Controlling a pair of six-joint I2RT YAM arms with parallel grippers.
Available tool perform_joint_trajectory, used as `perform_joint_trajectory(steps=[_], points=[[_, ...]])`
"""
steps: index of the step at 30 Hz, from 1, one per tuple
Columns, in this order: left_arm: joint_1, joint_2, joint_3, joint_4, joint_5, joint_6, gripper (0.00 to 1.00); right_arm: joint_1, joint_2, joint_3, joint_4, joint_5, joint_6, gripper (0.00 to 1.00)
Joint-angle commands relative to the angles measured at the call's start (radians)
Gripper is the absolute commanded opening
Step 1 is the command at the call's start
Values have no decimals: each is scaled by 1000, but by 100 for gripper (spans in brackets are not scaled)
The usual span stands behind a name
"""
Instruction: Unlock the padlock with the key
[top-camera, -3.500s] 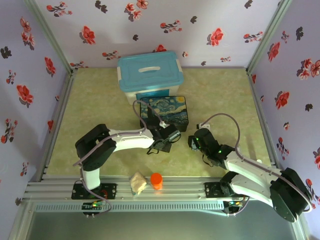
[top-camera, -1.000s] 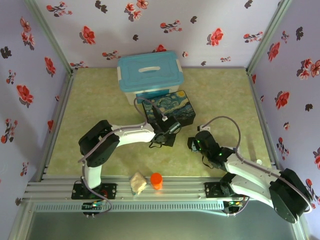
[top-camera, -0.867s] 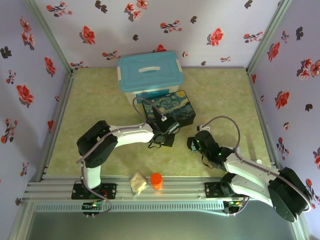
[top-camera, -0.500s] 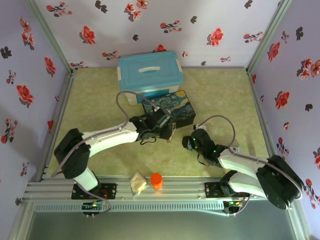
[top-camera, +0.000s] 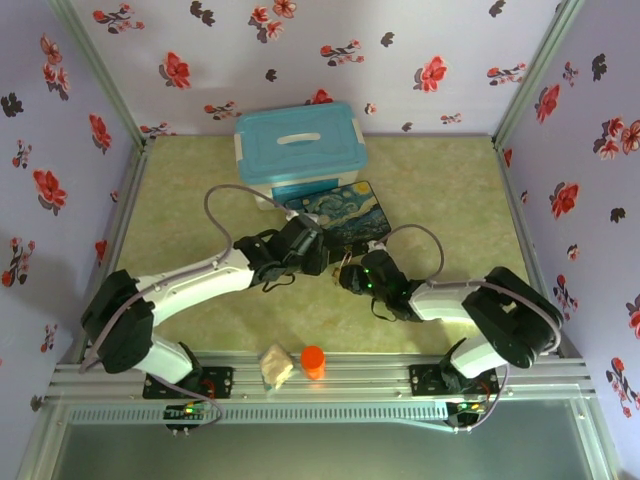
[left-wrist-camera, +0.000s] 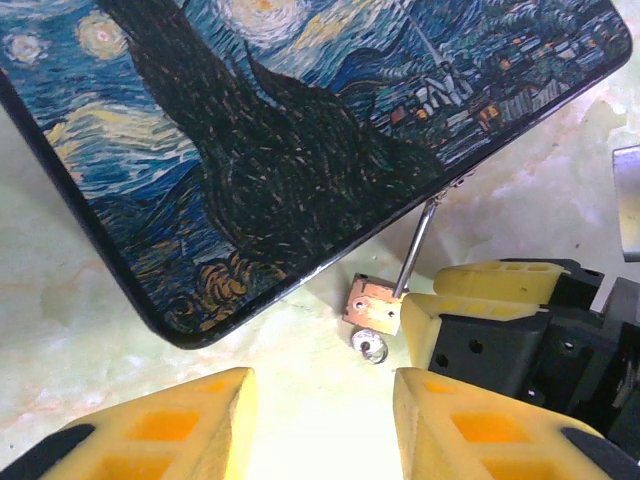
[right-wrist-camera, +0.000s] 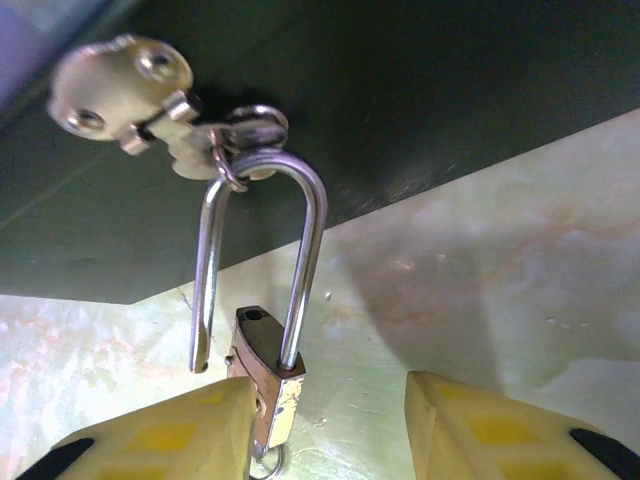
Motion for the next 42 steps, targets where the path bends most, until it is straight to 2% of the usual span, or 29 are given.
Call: perform_joint_trajectory(steps=[1,8,17,21,28,36,42], points=[[13,-34,-25,20,-26,9,40,10,33,27,63,-16,19,41],[24,-48,-49,25,-35,12,40,10,94,34,137,-39,44,36],[27,-61,-69,31,-37,11,40,47,65,-5,189,-15,53,44],[27,-57,-67,32,-37,10,40,55,103,18,184,-13,54,43],[31,-64,-66,20,-43,15,40,60,156,31,167,35,77,35],[48,-72,-60,10,-54,28,40,61,141,-31,246,55,91,10],[89,-72,-51,2,-72,54,41,61,90,-94,258,90,105,4]])
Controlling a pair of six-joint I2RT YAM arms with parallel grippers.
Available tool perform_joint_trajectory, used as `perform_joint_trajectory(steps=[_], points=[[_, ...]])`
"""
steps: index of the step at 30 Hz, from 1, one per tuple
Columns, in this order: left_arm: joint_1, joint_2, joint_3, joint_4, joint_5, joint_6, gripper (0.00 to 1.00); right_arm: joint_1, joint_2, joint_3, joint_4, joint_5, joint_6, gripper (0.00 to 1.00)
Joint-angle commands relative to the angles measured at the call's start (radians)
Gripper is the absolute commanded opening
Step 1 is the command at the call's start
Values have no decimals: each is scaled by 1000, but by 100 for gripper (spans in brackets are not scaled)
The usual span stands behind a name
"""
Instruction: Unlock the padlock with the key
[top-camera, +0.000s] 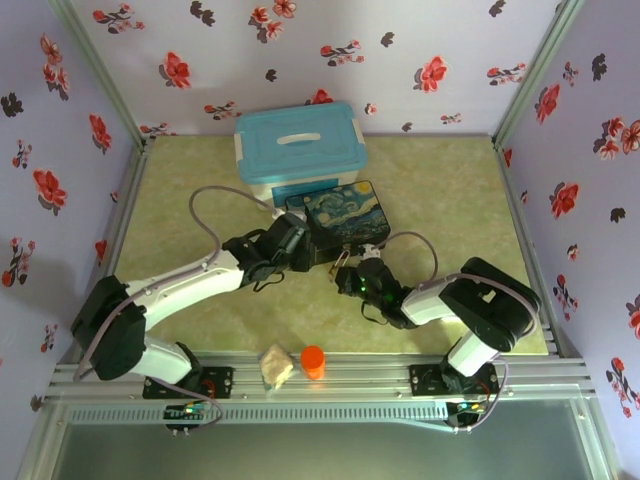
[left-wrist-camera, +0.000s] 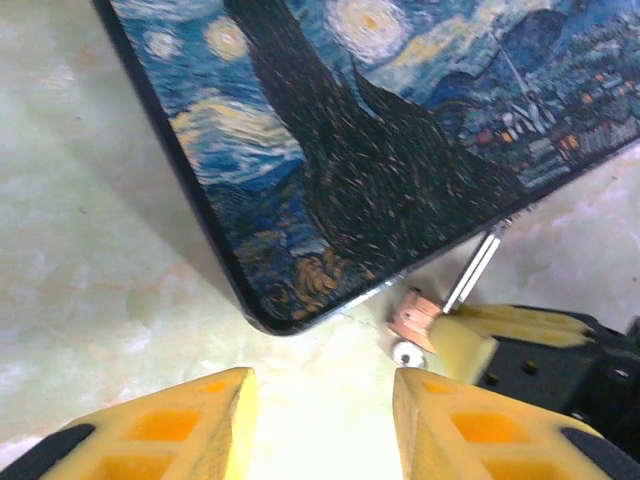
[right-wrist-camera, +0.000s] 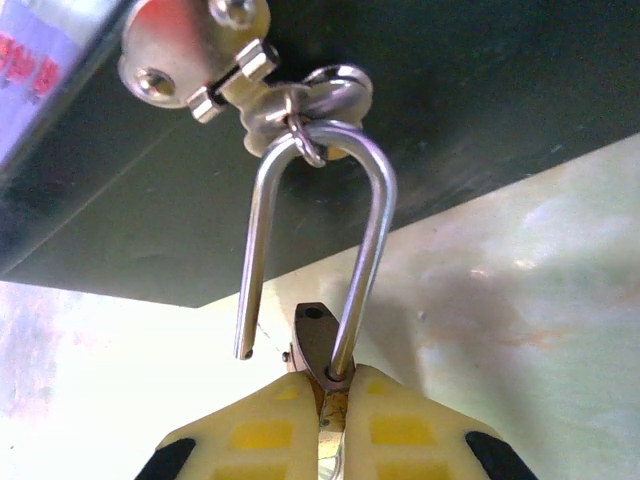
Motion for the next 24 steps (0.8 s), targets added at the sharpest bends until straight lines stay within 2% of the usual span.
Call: perform_joint_trajectory(steps=[1,6,11,17,24], points=[[30,-20,8,-9,-49,44,41,7,-39,-41,-67,61,-1,4],[59,-2,15,33,-85,79,53,5,-94,-52,-122,59,13,4],[84,83,41,84,-93,114,61,-8,-54,-65,-57,30,98,3],[91,151,48,128,-139,144,62,-14,49,-56,80,-17,260,0],[95,204,47,118,-172,171,61,-15,169,-100,287,-1,441,0]])
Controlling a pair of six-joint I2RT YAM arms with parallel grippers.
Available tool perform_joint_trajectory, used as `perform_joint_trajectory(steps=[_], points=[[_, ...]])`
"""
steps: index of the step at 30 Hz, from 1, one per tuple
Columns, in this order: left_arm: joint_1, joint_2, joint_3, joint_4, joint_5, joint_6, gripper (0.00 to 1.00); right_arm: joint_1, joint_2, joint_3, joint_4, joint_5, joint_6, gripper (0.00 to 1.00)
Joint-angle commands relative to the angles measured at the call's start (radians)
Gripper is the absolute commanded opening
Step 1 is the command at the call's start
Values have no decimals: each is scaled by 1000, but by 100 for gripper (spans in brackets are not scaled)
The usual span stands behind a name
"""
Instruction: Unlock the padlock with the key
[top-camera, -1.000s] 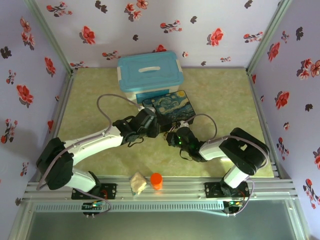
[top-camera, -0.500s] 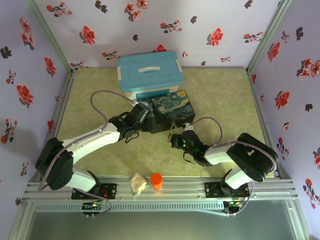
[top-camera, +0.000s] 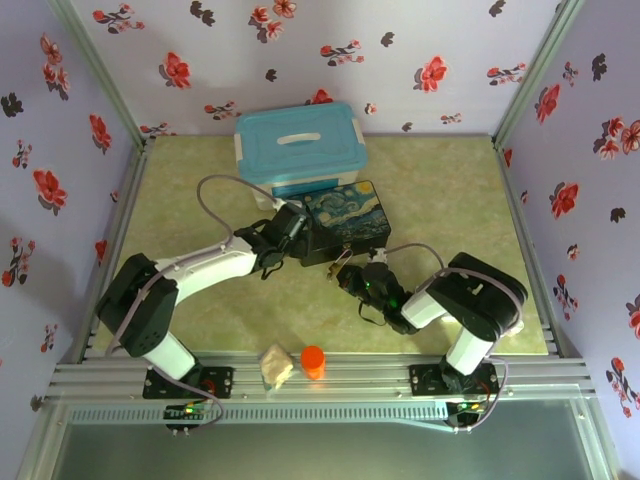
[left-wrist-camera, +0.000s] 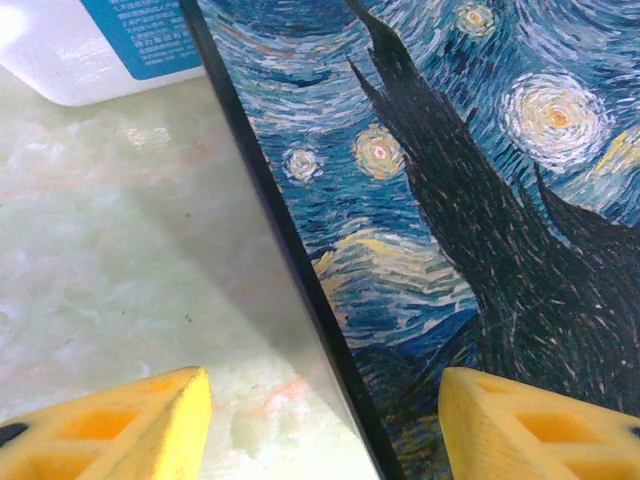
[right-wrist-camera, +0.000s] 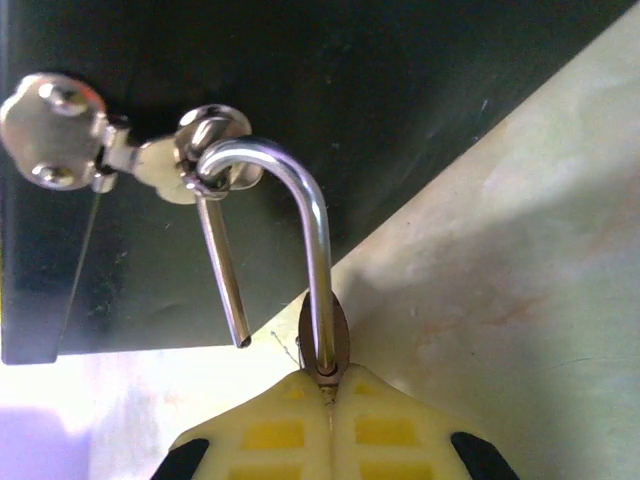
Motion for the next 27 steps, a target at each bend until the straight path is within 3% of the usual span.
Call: perform_joint_trajectory(steps=[1,7,12,27], points=[[9,41,7,3,-51,41,60,-5,86,-54,76,17,124,0],[6,91,-11,-11,-65,81,53,-31,278,-78,377,38,219,0],[-11,129,-25,-74,-145,108,52,-35,244,-57,366,75,166,0],[-20,106,-117,-31,-148,117,48,-98,234,-65,378,159,281,0]])
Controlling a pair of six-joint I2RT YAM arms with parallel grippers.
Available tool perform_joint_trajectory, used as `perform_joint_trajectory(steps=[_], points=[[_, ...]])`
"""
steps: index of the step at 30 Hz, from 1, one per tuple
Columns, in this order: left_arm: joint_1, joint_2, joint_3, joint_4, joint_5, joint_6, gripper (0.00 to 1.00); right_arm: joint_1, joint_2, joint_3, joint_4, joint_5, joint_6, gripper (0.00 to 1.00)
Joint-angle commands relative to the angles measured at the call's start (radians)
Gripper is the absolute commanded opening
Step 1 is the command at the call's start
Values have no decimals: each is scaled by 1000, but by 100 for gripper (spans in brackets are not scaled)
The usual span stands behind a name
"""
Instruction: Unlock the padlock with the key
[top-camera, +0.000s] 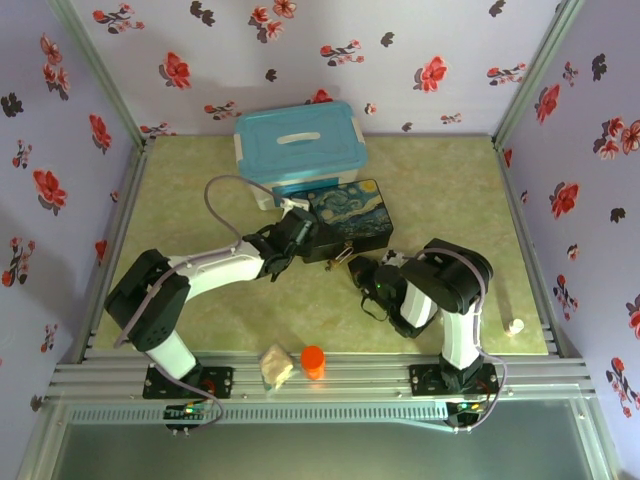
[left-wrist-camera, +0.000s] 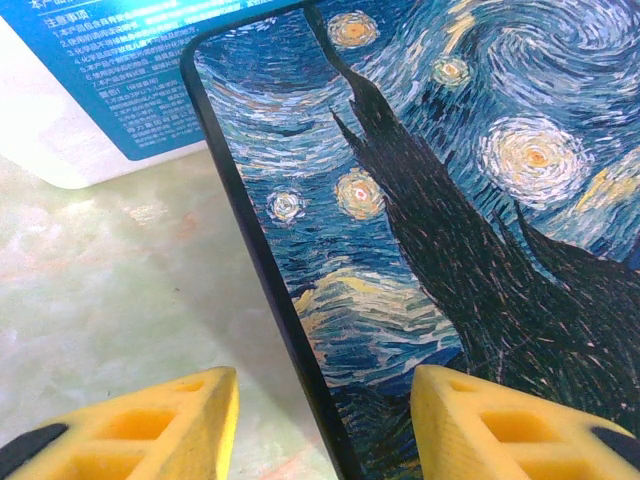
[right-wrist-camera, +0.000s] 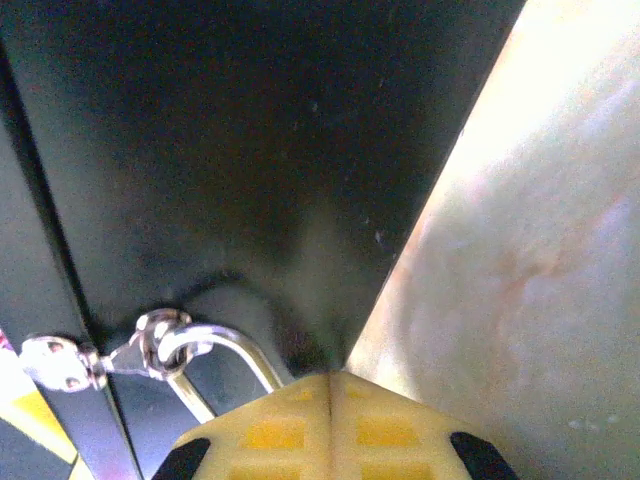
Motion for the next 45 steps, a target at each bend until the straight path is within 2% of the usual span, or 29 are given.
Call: perform_joint_trajectory(steps=[1,4,6,8,10,11,15,21,23,27,33,41,45], points=[[12,56,-77,-212,-44,52,49,-10,-1,-10,-56,82,11,0],[13,54,-77,-210,-40,53,48,-3,27,15,-57,44,-3,0],[12,53,-71,-217,-41,52,48,21,23,-17,-63,84,-37,1],[12,48,-66,-225,-40,47,48,30,1,-57,-73,108,-84,8],[10,37,-65,-225,-35,45,48,29,-40,-74,-156,98,-125,23],[11,33,-63,-227,-34,44,48,30,-57,-70,-189,80,-151,27],[10,27,-51,-238,-30,45,49,59,-133,-48,-316,53,-258,33],[10,15,-43,-247,-30,46,49,131,-251,83,-646,48,-403,45],[11,14,-43,-248,-31,44,49,147,-269,126,-750,63,-435,45],[10,13,-49,-245,-31,41,49,155,-249,182,-818,67,-449,45],[10,21,-46,-242,-29,33,49,163,-137,215,-749,50,-395,43],[10,21,-41,-248,-30,35,50,180,-65,211,-670,115,-337,30],[10,26,-37,-250,-29,31,50,180,-72,214,-690,140,-346,16]])
